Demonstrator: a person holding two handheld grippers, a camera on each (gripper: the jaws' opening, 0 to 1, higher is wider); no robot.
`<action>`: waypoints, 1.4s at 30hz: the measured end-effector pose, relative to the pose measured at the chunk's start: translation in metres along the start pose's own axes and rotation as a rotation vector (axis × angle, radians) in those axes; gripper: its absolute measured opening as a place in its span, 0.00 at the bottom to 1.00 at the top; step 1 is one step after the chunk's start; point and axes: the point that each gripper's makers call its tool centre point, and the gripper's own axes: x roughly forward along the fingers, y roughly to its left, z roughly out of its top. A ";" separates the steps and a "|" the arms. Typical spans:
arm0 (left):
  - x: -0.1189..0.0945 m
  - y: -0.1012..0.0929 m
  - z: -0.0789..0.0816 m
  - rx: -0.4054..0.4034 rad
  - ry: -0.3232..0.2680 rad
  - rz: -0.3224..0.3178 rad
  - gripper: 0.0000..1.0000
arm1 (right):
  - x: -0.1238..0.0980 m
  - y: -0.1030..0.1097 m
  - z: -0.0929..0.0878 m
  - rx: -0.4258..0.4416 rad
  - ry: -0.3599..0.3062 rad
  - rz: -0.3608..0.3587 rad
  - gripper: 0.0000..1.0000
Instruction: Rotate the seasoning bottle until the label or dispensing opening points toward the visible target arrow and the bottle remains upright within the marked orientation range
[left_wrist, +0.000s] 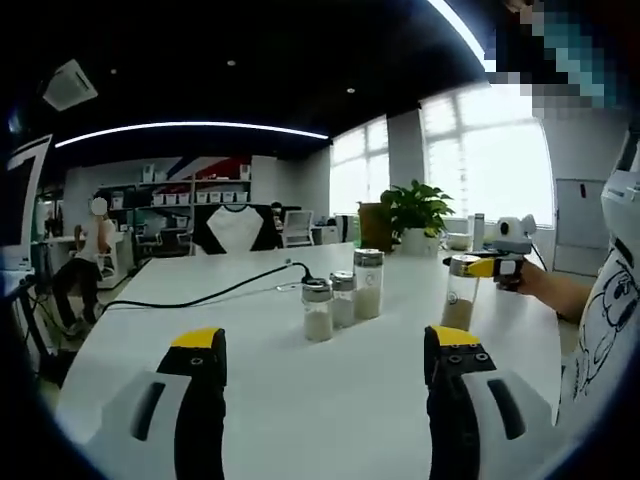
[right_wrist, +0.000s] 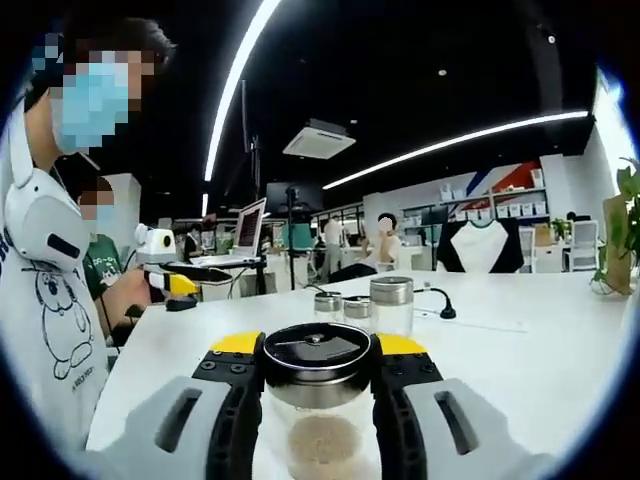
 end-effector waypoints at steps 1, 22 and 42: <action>-0.001 0.000 0.001 0.001 -0.001 0.000 0.86 | 0.000 -0.001 0.000 0.002 0.001 0.008 0.40; -0.002 0.000 0.005 0.021 -0.021 -0.003 0.85 | -0.014 0.002 0.023 0.063 -0.088 -0.033 0.58; 0.003 -0.005 0.004 0.029 -0.012 -0.020 0.84 | -0.014 0.003 0.002 0.085 -0.057 -0.336 0.45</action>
